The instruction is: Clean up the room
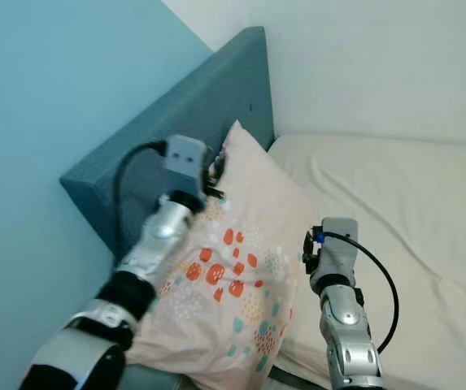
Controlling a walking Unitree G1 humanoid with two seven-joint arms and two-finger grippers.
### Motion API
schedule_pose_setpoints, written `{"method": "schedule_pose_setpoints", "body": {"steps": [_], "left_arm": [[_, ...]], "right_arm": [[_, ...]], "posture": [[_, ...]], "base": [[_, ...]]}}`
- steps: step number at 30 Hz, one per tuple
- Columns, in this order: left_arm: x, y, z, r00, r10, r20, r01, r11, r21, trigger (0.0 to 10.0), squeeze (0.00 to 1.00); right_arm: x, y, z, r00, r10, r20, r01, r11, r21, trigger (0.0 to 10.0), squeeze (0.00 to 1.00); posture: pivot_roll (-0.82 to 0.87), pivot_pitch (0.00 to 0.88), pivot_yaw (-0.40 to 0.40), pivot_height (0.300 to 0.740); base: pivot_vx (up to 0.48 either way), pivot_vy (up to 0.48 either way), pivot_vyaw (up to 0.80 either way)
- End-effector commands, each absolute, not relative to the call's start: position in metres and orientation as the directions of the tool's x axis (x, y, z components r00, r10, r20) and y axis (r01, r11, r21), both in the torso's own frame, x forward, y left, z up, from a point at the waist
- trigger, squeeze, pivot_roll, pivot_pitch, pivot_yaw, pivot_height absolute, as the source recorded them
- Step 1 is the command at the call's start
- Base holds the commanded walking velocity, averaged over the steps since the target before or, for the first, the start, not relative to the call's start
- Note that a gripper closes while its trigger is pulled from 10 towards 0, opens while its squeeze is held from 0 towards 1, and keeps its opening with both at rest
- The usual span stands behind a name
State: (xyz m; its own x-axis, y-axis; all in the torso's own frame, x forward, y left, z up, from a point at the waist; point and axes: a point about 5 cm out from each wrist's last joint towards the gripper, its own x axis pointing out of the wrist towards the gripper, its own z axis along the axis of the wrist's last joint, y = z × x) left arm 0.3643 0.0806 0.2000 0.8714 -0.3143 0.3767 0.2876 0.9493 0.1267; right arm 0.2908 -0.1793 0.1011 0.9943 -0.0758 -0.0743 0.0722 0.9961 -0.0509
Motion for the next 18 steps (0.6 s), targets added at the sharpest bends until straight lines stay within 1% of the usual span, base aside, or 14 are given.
{"method": "schedule_pose_setpoints", "body": {"steps": [1, 3, 4, 6, 9, 11, 17, 18], "left_arm": [[0.356, 0.096, 0.183, 0.886, -0.354, 0.299, 0.336, 0.935, 0.112, 10.0, 0.0], [0.339, 0.12, 0.149, 0.924, -0.322, 0.208, 0.326, 0.945, 0.017, 10.0, 0.0], [0.339, 0.12, 0.149, 0.924, -0.322, 0.208, 0.326, 0.945, 0.017, 10.0, 0.0], [0.327, 0.129, 0.133, 0.936, -0.3, 0.184, 0.307, 0.951, -0.013, 10.0, 0.0], [0.322, 0.129, 0.131, 0.936, -0.297, 0.188, 0.306, 0.952, -0.02, 10.0, 0.0], [0.317, 0.128, 0.13, 0.938, -0.295, 0.184, 0.308, 0.95, -0.05, 10.0, 0.0], [0.314, 0.126, 0.129, 0.937, -0.312, 0.157, 0.321, 0.946, -0.04, 10.0, 0.0], [0.313, 0.125, 0.129, 0.933, -0.33, 0.144, 0.338, 0.941, -0.029, 10.0, 0.0]], "right_arm": [[0.289, -0.167, 0.095, 0.996, -0.032, -0.081, 0.028, 0.998, -0.054, 10.0, 0.0], [0.287, -0.164, 0.095, 0.998, -0.023, -0.065, 0.021, 0.999, -0.043, 10.0, 0.0], [0.287, -0.164, 0.095, 0.998, -0.023, -0.065, 0.021, 0.999, -0.043, 10.0, 0.0], [0.286, -0.163, 0.095, 0.998, -0.015, -0.058, 0.013, 0.999, -0.032, 10.0, 0.0], [0.286, -0.162, 0.096, 0.999, -0.008, -0.053, 0.006, 1.0, -0.031, 10.0, 0.0], [0.287, -0.162, 0.096, 0.999, 0.003, -0.05, -0.004, 1.0, -0.021, 10.0, 0.0], [0.288, -0.162, 0.096, 0.999, 0.003, -0.052, -0.003, 1.0, 0.003, 10.0, 0.0], [0.288, -0.162, 0.097, 0.999, 0.004, -0.048, -0.004, 1.0, 0.006, 10.0, 0.0]], "posture": [[-0.02, 0.054, 0.094, 0.738], [-0.02, 0.048, 0.09, 0.738], [-0.02, 0.048, 0.09, 0.738], [-0.02, 0.046, 0.078, 0.738], [-0.01, 0.047, 0.068, 0.738], [-0.01, 0.047, 0.062, 0.738], [-0.01, 0.05, 0.061, 0.724], [-0.01, 0.05, 0.062, 0.719]], "base": [[0.0, 0.0, 0.0], [0.0, 0.0, 0.0], [0.0, 0.0, 0.0], [0.0, 0.0, 0.0], [0.0, 0.0, 0.0], [0.0, 0.0, 0.0], [0.0, 0.0, 0.0], [0.0, 0.0, 0.0]]}}
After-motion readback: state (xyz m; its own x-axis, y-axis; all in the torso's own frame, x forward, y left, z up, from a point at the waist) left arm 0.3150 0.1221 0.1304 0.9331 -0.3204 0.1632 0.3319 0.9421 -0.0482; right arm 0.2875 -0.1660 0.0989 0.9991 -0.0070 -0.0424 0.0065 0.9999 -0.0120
